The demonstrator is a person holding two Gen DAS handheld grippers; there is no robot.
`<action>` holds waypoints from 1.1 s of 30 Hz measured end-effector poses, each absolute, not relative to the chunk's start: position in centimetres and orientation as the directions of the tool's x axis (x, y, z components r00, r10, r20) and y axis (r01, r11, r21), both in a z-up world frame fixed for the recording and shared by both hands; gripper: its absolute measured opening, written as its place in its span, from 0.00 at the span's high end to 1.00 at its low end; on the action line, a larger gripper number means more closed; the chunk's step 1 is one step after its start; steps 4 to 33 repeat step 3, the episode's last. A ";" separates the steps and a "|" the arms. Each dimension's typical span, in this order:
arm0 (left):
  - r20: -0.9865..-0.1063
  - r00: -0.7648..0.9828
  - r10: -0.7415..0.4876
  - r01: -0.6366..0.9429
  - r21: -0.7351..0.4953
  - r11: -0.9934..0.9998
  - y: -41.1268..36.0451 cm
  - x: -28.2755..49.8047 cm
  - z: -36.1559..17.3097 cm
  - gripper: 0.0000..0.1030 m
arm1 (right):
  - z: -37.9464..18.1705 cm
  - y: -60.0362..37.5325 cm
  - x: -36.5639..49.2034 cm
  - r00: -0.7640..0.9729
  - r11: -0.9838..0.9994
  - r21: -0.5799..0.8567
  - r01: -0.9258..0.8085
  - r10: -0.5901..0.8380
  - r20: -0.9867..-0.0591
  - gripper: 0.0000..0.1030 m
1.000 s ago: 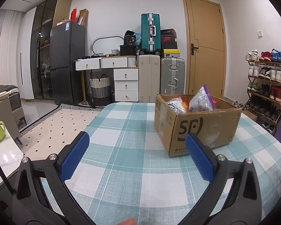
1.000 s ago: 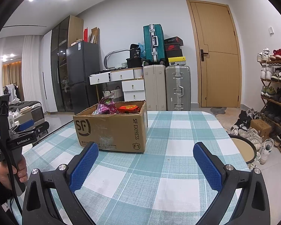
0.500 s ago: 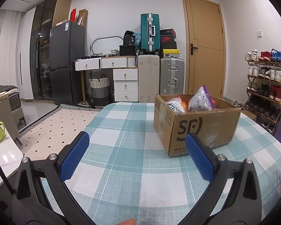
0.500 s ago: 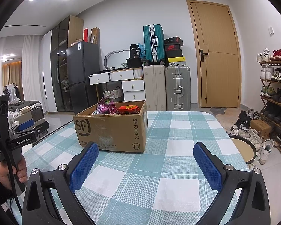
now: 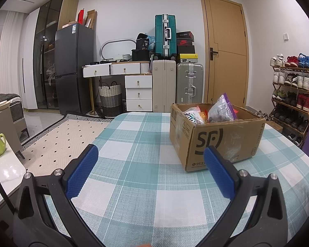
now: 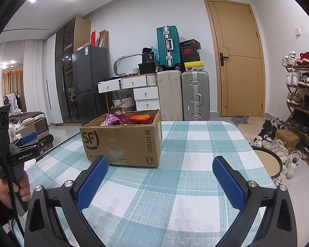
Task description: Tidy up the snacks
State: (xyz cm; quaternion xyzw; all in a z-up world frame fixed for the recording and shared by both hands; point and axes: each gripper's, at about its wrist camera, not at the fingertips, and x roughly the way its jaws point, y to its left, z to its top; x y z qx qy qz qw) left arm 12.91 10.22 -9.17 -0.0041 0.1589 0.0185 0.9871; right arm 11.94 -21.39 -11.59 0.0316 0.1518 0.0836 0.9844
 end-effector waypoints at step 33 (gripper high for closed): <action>-0.313 0.949 0.029 -0.031 -0.002 1.000 10.2 12.9 -9.2 0.01 | -11.6 -21.4 11.9 0.940 0.984 0.087 -0.155 0.174 -0.293 0.00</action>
